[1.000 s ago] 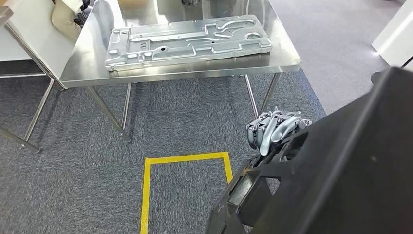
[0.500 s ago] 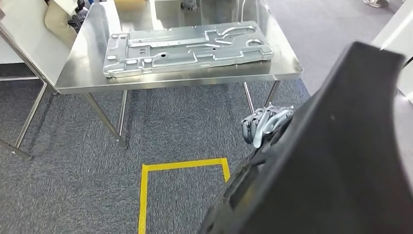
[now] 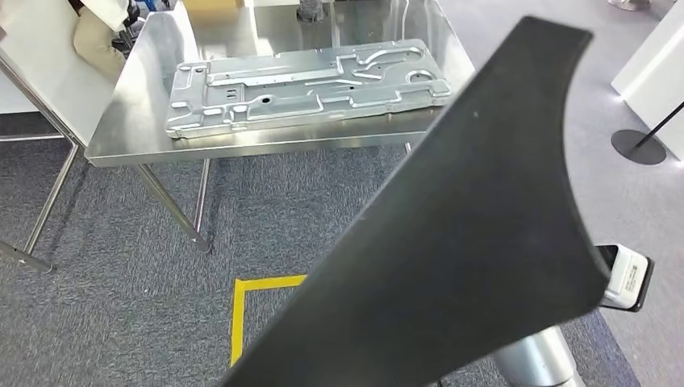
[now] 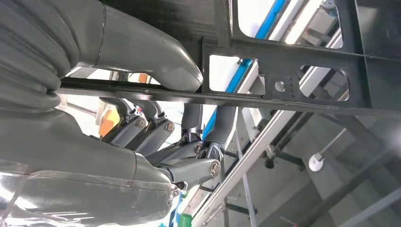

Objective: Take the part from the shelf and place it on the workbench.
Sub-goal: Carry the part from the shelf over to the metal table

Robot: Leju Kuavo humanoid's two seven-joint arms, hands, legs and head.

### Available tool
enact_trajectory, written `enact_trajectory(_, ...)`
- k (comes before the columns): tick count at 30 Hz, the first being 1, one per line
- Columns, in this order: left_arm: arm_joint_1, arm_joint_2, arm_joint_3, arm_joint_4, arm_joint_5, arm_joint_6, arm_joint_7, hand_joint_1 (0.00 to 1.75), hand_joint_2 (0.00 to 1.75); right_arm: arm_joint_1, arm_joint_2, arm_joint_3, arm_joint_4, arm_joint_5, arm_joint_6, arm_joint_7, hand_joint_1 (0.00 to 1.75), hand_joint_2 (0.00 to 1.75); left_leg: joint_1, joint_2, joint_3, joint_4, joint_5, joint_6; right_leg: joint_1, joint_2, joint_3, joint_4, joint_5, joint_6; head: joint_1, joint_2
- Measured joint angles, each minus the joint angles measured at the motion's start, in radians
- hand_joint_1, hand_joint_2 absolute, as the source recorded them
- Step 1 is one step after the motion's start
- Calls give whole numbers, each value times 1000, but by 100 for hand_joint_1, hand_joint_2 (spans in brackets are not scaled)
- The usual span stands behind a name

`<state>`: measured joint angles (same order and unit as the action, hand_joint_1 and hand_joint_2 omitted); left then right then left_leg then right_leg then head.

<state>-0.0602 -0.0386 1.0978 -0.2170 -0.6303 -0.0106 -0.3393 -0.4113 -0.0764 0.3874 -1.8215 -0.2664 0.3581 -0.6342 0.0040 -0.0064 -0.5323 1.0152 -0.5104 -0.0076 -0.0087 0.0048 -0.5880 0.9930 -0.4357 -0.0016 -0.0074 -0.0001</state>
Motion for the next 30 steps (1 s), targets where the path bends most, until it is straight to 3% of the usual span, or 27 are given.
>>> enact_trajectory(2, 0, -1, 0, 0, 0, 0, 0, 0, 175, -8, 2, 7, -2, -1, -2, 1, 175, 175, 3, 0, -42, 93, -44, -8, -4, -2, 16, -10, -4, -9, -3, 0)
enact_trajectory(4, 1, -1, 0, 0, -1, 1, -1, 0, 175, -12, 5, 14, -2, -2, -3, 1, 175, 175, 6, 1, -124, 232, -92, -15, -3, -3, 26, -10, -14, -13, -5, 0)
enact_trajectory(5, 3, -1, 0, 0, -1, 2, -1, 0, 175, -12, 6, 17, -2, -2, -4, 1, 175, 175, 7, 1, -154, 273, -95, -17, -3, -2, 32, -10, -19, -13, -5, 0)
enact_trajectory(6, 4, -1, 0, 0, -1, 2, -1, 0, 175, -12, 7, 20, -2, -3, -6, 1, 175, 175, 7, 1, -166, 276, -78, -18, -3, -2, 38, -10, -24, -12, -5, 0)
enact_trajectory(7, 5, -1, 0, 0, -1, 3, -1, 0, 175, -12, 8, 23, -2, -3, -7, 1, 175, 175, 8, 1, -157, 237, -40, -17, -3, -2, 47, -10, -31, -11, -5, 0)
enact_trajectory(9, 6, -1, 2, 0, 0, 4, 0, 0, 175, -15, 10, 29, -2, -4, -11, 1, 175, 175, 7, 1, -102, 95, 45, -10, -1, -1, 66, -9, -46, -5, -5, 0)
enact_trajectory(10, 5, -1, 3, 0, 0, 4, 0, 0, 175, -18, 10, 32, -2, -5, -12, 0, 175, 175, 5, 1, -78, 37, 70, -5, 0, 0, 71, -9, -52, 0, -4, 0)
enact_trajectory(11, 5, -1, 4, 0, 1, 4, 0, 0, 175, -20, 10, 34, -1, -5, -13, 0, 175, 175, 2, 0, -64, 3, 78, 1, 1, 0, 75, -10, -57, 5, -4, 0)
enact_trajectory(14, 7, -2, 6, 0, 2, 5, 1, 0, 175, -23, 10, 37, -1, -7, -15, 0, 175, 175, 2, -1, -54, -13, 69, 19, 2, 1, 77, 0, -59, 23, -4, 0)
enact_trajectory(16, 7, -2, 7, 0, 2, 5, 1, 0, 175, -28, 10, 40, -1, -7, -19, -1, 175, 175, 5, -2, -40, -17, 65, 31, 1, 1, 59, 46, -80, 33, -2, 0)
enact_trajectory(17, 7, -2, 8, 0, 2, 5, 1, 0, 175, -31, 10, 42, -1, -7, -26, -2, 175, 175, 6, -1, -34, -19, 62, 35, 0, 0, 32, 97, -103, 36, 0, 0)
enact_trajectory(19, 6, -2, 11, 0, 0, 6, 0, 0, 175, -33, 10, 45, -2, -6, -44, -3, 175, 175, 5, -1, -26, -19, 53, 40, -2, 0, -55, 234, -154, 40, 2, 0)
enact_trajectory(20, 6, -2, 14, 0, -1, 6, 0, 0, 175, -32, 9, 47, -2, -6, -53, -4, 175, 175, 4, -2, -22, -19, 48, 40, -3, 0, -93, 284, -164, 41, 2, 0)
enact_trajectory(21, 7, -2, 17, 0, -2, 6, 0, 0, 175, -31, 9, 48, -2, -5, -60, -4, 175, 175, 4, -2, -16, -19, 43, 39, -3, 0, -115, 299, -153, 42, 2, 0)
enact_trajectory(22, 8, -2, 20, 0, -3, 6, 0, 0, 175, -30, 8, 50, -2, -4, -65, -3, 175, 175, 4, -2, -8, -19, 37, 38, -3, 0, -115, 271, -120, 40, 2, 0)
enact_trajectory(24, 9, -2, 23, 0, -5, 5, 0, 0, 175, -31, 7, 52, -1, -1, -72, -3, 175, 175, 3, -3, 10, -19, 23, 33, 0, -1, -75, 138, -25, 29, 2, 0)
enact_trajectory(25, 8, -3, 24, 0, -6, 5, 0, 0, 175, -31, 6, 53, -1, 0, -73, -2, 175, 175, 2, -3, 17, -18, 16, 29, 4, -2, -54, 76, -3, 22, 2, 0)
enact_trajectory(27, 7, -4, 24, 0, -8, 5, 0, 0, 175, -30, 5, 56, -1, 5, -76, 4, 175, 175, 0, -3, 24, -15, 5, 17, 10, -3, -34, 17, 6, 9, 2, 0)
enact_trajectory(30, 5, -2, 25, 0, -13, 3, 0, 0, 175, -27, 4, 60, 0, 11, -85, 11, 175, 175, 0, 0, 30, 6, -5, -2, 7, -3, -16, 9, 4, -6, 1, 0)
